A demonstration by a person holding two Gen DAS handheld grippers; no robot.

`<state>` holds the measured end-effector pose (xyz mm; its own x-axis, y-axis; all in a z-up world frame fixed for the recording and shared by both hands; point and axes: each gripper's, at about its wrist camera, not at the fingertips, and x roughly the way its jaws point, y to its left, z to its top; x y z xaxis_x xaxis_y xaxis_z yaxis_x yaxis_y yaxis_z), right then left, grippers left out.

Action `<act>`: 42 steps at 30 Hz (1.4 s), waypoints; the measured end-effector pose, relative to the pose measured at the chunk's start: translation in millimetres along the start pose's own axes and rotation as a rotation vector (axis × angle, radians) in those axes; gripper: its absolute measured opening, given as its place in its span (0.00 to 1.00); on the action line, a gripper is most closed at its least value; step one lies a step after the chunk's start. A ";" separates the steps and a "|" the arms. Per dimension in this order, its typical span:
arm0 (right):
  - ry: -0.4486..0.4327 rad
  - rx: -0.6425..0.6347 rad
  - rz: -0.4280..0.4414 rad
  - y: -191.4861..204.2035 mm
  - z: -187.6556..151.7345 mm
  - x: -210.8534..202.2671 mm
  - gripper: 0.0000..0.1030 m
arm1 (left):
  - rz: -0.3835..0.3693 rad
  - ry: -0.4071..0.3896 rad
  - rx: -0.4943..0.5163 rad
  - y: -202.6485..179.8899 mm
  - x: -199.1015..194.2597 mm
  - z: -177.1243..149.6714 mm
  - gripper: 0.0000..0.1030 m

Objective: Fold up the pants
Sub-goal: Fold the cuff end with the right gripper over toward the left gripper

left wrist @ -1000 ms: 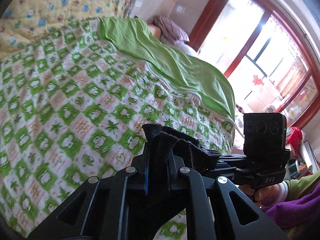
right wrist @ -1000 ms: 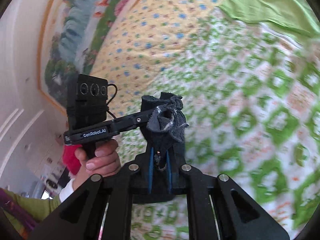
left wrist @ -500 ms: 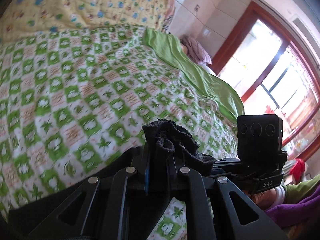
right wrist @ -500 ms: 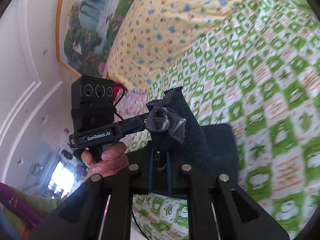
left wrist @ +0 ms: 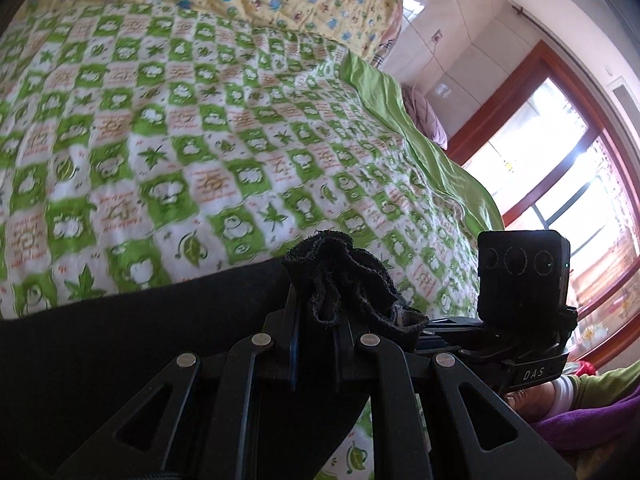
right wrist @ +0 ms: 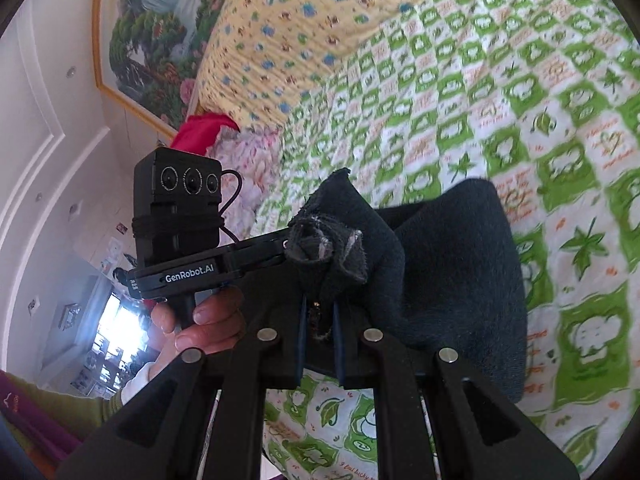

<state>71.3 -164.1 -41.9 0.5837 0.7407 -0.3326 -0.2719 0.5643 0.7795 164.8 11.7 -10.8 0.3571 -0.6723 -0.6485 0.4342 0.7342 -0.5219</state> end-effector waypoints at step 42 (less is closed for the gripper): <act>0.174 -0.193 0.040 75.3 -4.3 65.9 0.46 | 0.372 -0.393 -0.538 45.2 -171.8 -145.4 0.33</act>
<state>86.0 -71.2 -7.4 0.4339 0.8057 -0.4032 -0.4426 0.5804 0.6836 2.9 174.2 -3.5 0.7132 -0.2824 -0.6416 -0.1986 0.7964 -0.5713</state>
